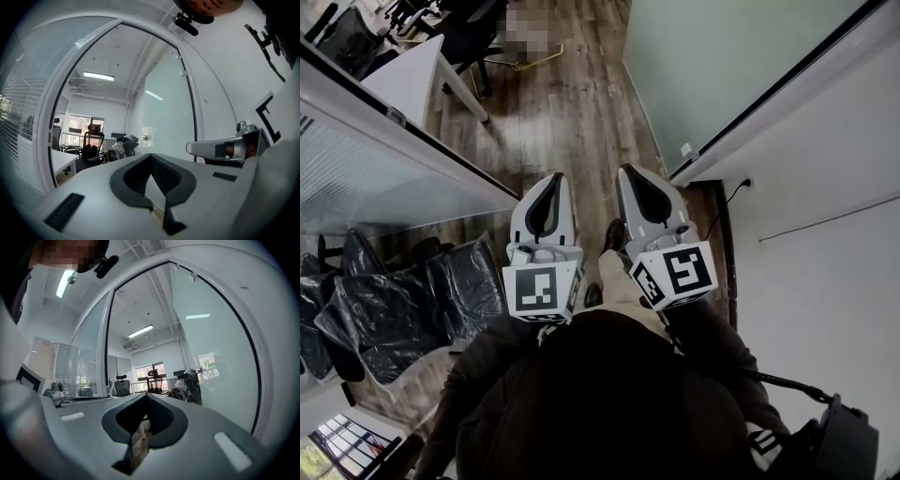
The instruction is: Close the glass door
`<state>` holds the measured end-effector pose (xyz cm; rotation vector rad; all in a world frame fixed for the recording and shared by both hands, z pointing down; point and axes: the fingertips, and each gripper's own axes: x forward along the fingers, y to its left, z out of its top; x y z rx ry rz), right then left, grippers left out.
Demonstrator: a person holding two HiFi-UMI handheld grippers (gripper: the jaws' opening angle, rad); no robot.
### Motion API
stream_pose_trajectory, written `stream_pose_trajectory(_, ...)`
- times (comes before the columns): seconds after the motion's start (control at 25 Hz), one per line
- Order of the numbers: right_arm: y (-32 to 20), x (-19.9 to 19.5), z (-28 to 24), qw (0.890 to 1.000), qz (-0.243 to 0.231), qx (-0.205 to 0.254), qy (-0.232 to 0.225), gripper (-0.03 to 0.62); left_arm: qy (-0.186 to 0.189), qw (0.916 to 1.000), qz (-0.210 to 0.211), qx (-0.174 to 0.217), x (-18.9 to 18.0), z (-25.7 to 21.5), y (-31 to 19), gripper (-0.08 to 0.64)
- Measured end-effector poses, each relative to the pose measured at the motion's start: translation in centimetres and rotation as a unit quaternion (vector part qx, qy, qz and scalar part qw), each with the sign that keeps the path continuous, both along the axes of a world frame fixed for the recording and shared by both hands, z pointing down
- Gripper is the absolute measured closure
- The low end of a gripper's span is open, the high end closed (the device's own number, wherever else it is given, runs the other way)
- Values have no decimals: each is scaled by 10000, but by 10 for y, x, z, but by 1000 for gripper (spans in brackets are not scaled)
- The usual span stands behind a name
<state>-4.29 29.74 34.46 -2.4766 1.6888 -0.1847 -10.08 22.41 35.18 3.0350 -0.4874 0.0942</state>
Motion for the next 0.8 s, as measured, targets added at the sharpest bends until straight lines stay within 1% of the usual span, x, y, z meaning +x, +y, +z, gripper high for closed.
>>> stream_pose_trajectory(0.16,-43,59,8,10000,82,42,31,591,-43,10000,72,26,59,10,-43,563)
stream_pose_trajectory(0.28,-78,105,11,10000,20,50,19,591,-99,9999,54,64,106,15,-77,563)
stream_pose_trajectory(0.52,-127,210,-5,9998,-147,164,-23,591,-80,9999,-63,83,211,-4,-122,563)
stream_pose_trajectory(0.8,-179,282,-6,9995,-255,180,-30,591,-84,9997,-160,140,286,-6,-177,563)
